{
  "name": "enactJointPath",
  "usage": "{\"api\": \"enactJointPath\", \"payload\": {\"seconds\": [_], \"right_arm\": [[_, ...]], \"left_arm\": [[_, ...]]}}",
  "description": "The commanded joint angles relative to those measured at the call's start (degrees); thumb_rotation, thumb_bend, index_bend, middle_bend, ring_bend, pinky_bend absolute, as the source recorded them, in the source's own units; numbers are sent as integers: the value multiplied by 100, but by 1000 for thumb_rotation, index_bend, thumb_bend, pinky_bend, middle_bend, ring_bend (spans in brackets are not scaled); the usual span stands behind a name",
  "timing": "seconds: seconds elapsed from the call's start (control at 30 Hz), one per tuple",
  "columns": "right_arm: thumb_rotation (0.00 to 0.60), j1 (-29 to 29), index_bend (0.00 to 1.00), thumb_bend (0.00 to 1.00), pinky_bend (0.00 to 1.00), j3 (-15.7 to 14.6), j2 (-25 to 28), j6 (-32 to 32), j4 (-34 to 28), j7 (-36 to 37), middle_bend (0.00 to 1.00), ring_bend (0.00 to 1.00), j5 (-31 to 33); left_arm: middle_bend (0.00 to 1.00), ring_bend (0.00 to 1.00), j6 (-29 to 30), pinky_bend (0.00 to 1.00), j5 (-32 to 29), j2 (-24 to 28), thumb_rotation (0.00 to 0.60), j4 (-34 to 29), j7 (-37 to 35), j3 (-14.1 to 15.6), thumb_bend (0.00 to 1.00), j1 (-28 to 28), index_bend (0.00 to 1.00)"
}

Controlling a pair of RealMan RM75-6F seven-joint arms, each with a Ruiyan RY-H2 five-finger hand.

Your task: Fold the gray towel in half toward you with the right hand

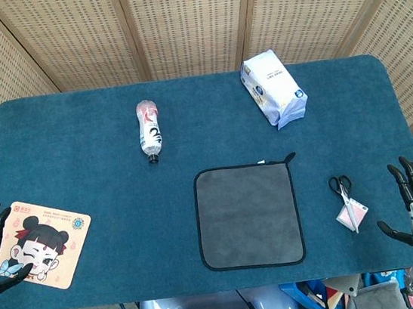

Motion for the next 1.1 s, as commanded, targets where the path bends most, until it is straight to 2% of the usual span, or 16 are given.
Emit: {"api": "enactJointPath", "payload": {"seconds": [0.03,0.2,0.4,0.5,0.7,0.9,1.0,1.1], "right_arm": [[600,-2,64,151,0,-13,-4,-3,6,-24,0,0,-10],[600,5,96,152,0,-25,-24,-13,28,-34,0,0,-22],[600,198,149,212,0,52,-200,-199,217,-16,0,0,-55],[600,422,164,245,0,170,-223,-527,269,-100,0,0,102],[600,1118,197,290,0,595,-229,-1383,45,-516,0,0,553],[600,1910,240,342,0,933,-560,-2354,65,-1198,0,0,1213],[600,2405,262,360,0,1118,-869,-2950,260,-1514,0,0,1797],[600,2842,291,388,0,1242,-1200,-3276,607,-1973,0,0,2223]], "left_arm": [[0,0,26,0,20,7,600,15,-28,7,164,16,0],[0,0,52,0,79,10,600,28,-90,20,163,24,0],[0,0,64,0,23,-51,600,63,-14,-5,165,28,0],[0,0,46,0,-64,-65,600,77,-39,-56,165,6,0],[0,0,14,0,-260,-101,600,123,-56,-191,165,-58,0],[0,0,-134,0,-417,-194,600,190,67,-249,165,-151,0],[0,0,-256,0,-547,-242,600,213,128,-300,166,-228,0],[0,0,-334,0,-634,-280,600,231,224,-343,165,-293,0]]}}
